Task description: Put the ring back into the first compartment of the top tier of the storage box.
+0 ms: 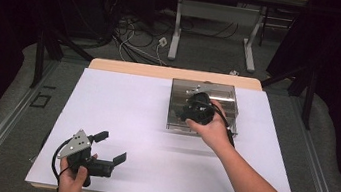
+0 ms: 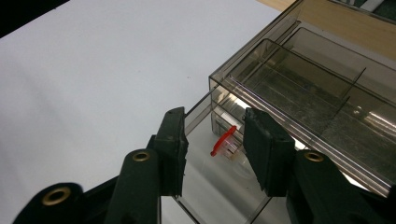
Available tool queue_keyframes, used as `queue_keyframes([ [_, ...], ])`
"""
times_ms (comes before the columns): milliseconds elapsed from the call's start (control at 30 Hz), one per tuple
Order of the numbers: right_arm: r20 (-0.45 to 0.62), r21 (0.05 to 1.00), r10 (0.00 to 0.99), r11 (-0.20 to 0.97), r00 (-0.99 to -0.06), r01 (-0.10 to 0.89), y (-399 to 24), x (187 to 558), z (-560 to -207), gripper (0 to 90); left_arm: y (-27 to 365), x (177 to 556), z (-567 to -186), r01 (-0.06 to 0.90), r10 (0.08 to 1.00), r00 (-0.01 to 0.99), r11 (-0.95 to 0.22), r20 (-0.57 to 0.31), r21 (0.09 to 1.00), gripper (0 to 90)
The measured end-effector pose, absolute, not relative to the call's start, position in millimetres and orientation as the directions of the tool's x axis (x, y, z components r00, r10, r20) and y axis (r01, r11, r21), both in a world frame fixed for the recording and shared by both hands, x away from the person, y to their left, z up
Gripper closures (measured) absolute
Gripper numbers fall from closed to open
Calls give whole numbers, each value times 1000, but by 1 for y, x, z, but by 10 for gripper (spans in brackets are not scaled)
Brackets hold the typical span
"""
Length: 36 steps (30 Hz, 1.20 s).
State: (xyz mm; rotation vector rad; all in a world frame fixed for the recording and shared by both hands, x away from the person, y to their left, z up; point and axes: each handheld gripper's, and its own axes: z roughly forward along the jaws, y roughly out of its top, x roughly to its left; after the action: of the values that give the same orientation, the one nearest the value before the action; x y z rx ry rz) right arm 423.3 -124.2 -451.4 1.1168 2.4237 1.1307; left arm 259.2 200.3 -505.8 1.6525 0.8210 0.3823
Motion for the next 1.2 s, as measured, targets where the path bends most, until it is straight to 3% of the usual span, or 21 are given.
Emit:
queue_keyframes([
  [567,14,768,674,465,-738,440,-129,418,-451,423,199,266,-509,324,688,698,-54,-200,945,5],
  [767,59,763,684,439,-728,475,-130,413,-447,348,198,266,-509,326,688,697,-50,-204,944,5],
  [1100,63,787,672,421,-738,451,-136,407,-440,270,197,267,-508,329,681,702,-53,-207,943,5],
  [1200,82,788,678,404,-730,464,-138,404,-440,190,197,266,-508,328,681,703,-54,-206,943,5],
])
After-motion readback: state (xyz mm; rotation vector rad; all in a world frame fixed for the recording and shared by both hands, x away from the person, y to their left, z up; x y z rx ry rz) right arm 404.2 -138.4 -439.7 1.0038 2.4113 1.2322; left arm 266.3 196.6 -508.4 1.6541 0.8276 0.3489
